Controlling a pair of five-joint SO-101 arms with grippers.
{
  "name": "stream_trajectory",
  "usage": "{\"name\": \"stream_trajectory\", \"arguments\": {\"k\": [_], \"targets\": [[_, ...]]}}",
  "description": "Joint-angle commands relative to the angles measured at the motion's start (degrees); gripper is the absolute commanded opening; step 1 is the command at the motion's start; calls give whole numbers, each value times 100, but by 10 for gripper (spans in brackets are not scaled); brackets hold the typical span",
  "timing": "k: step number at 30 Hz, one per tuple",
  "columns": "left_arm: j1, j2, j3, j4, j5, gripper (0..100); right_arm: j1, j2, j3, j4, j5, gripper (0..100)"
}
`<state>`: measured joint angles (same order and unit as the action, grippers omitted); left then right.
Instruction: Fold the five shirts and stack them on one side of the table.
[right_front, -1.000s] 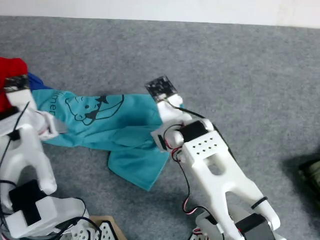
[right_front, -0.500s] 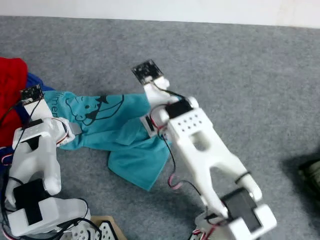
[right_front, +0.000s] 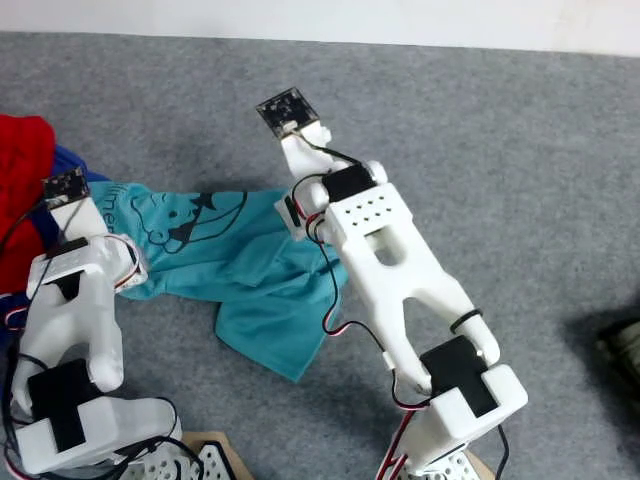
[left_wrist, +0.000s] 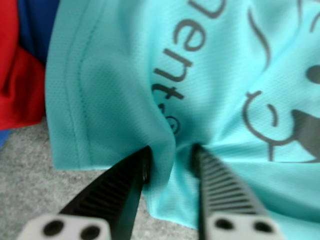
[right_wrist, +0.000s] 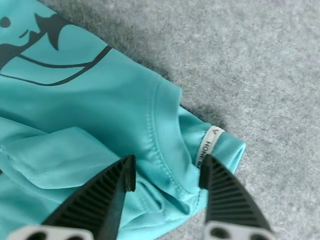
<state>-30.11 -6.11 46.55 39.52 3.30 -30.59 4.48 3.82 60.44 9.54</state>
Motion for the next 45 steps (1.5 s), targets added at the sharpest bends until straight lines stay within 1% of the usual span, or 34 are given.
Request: {"name": "stream_trajectory", "arguments": {"k": [1,4,5,9,10,11,13,15,18,23,26,31,34,39,41,45], "targets": [[-31,-84,-4,-97,18,91,66,-171,-497,637,70,231],[-31,-84,-13,-97,9,91,-119,-497,-541,1323,62,228],[-22,-75,-13,-97,9,91,-189,-664,-488,1516,62,212],[-13,-75,-22,-105,9,91,-664,-1481,233,1666,53,59],[-13,-75,-22,-105,9,91,-848,-1648,462,1578,53,19],[-13,-75,-22,-105,9,91,-1086,-1815,752,1437,53,2],[-13,-75,-22,-105,9,91,-1508,-1974,1349,998,53,23],[-13,-75,-22,-105,9,91,-1798,-1982,1851,470,-18,23],[-13,-75,-22,-105,9,91,-1833,-1982,2387,-242,-281,24],[-13,-75,-31,-79,9,91,-1763,-1974,2826,-1121,-273,24],[4,-84,-136,-26,0,107,-1763,-1974,2941,-1393,-273,24],[-13,-84,-585,879,0,249,-1763,-1974,2958,-1437,-290,22],[-22,-84,-822,1275,0,302,-1754,-1974,2958,-1437,-290,22],[-31,-84,-1341,2189,-9,305,-1604,-1947,2976,-1727,-299,22],[-57,-84,-1578,2549,-9,305,-1525,-1710,2932,-1763,-308,22],[-321,-84,-2088,2875,0,305,-1516,-1033,2826,-1877,-308,22]]}}
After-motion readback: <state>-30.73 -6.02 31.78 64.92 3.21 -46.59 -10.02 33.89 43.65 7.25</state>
